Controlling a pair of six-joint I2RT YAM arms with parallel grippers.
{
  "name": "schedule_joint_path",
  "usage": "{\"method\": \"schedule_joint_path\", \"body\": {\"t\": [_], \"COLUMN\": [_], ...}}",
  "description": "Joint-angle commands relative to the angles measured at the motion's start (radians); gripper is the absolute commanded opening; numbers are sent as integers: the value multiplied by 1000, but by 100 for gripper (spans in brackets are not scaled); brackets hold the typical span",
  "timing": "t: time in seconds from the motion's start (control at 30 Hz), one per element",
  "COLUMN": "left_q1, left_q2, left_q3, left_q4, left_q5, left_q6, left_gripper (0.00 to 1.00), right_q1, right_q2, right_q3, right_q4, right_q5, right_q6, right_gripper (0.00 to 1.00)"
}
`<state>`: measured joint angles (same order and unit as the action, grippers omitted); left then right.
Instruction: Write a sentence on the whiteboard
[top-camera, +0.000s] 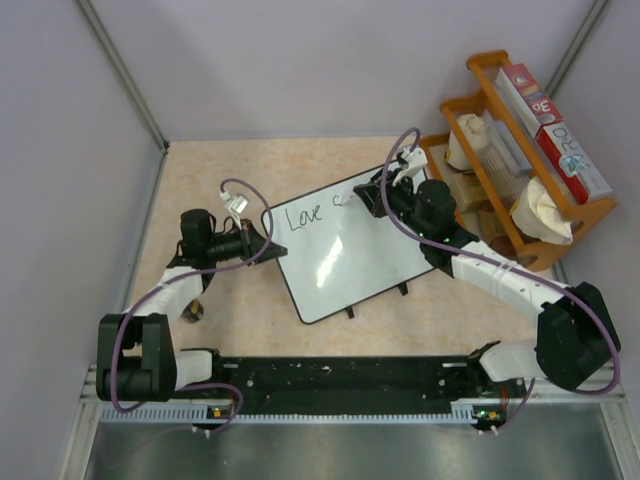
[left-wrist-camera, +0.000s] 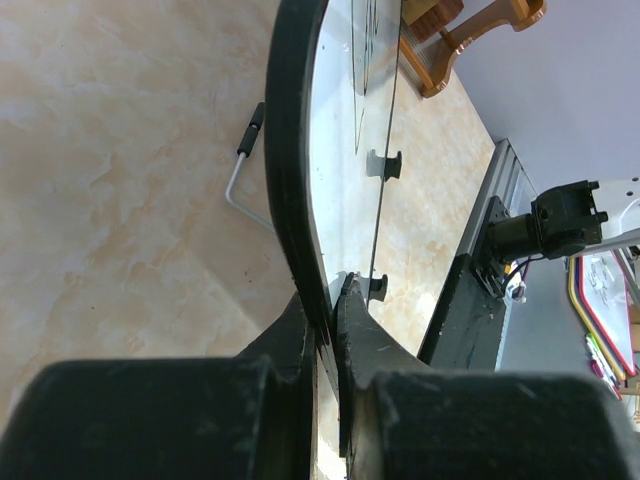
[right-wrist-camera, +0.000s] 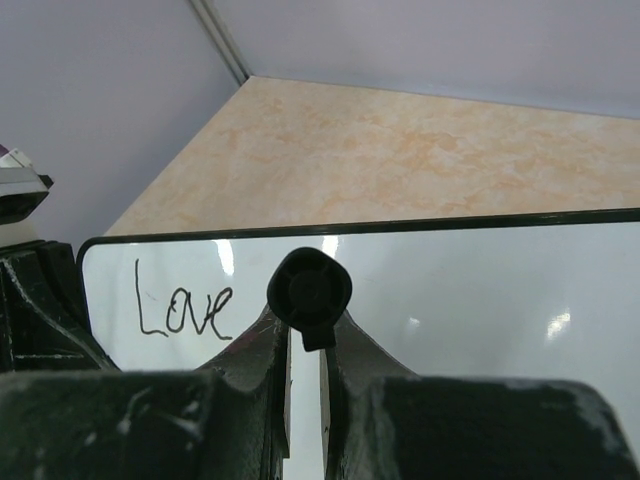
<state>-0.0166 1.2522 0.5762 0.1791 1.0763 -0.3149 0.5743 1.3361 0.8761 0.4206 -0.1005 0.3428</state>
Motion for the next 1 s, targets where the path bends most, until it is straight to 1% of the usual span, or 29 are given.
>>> {"method": "schedule_joint_path", "body": {"t": [0.0, 0.4, 0.6, 0.73, 0.97], "left_q1": [-17, -17, -19, -19, -22], "left_q2": [7, 9, 10, 13, 13], "left_q3": [-4, -6, -7, -4, -1], "left_q4": [-3, -3, -3, -4, -10], "left_q5": [-107, -108, -108, -110, -113], "left_q6": [223, 221, 221, 224, 226], "left_gripper": [0, 0, 0, 0, 0], "right_q1": [7, 10, 12, 12, 10], "right_q2": [-26, -8, 0, -34, -112], "right_q3": [-11, -31, -20, -23, -60], "right_q4": [-11, 43, 83, 79, 126], "right_q5": [16, -74, -103, -94, -44], "right_q6": [-10, 16, 61, 64, 65], "right_gripper": [0, 0, 0, 0, 0]}}
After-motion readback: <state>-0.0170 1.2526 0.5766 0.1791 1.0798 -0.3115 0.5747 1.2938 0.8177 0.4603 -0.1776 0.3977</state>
